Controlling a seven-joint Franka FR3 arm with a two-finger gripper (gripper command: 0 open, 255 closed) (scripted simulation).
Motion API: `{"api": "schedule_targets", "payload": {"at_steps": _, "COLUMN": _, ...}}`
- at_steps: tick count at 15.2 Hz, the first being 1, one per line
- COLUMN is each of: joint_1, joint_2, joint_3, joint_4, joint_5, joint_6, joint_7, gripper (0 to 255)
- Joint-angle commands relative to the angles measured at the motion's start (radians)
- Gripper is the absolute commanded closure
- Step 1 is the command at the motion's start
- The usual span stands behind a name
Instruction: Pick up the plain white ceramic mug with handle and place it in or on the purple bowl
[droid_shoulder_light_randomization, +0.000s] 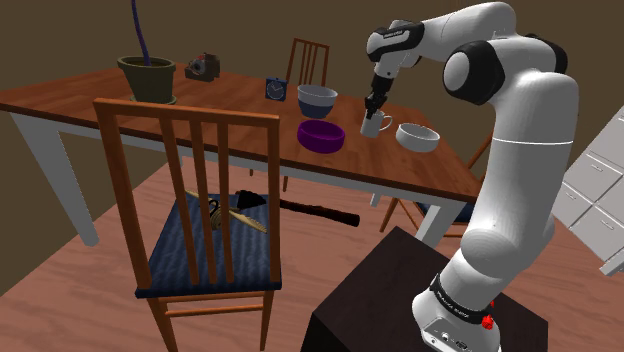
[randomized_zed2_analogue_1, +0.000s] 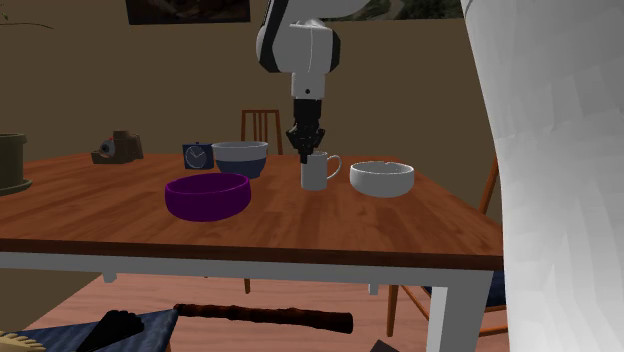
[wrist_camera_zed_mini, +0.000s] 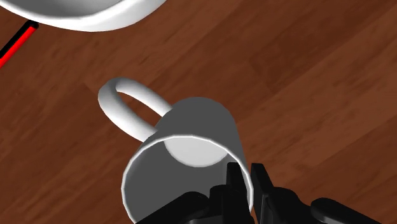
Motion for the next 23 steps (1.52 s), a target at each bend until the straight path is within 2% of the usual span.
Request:
{"api": "schedule_targets", "payload": {"at_steps": 1, "joint_1": 0.0, "joint_2": 0.0, "joint_3": 0.0, "joint_4": 0.0, "joint_5": 0.0, "joint_6": 0.0, "joint_7": 0.0, "gripper": 255}}
{"api": "schedule_targets", "payload": {"at_steps": 13, "joint_1": -0.018, "joint_2": 0.007, "joint_3": -0.005, "joint_4": 0.171, "joint_5": -0.002, "joint_6": -0.164, "joint_7": 0.01, "gripper": 255}}
{"api": "schedule_targets", "payload": {"at_steps": 23, "joint_1": -0.052, "joint_2": 0.051, "joint_3": -0.006, "joint_4": 0.373, "joint_5": 0.017, "joint_6": -0.323, "joint_7": 0.014, "gripper": 255}}
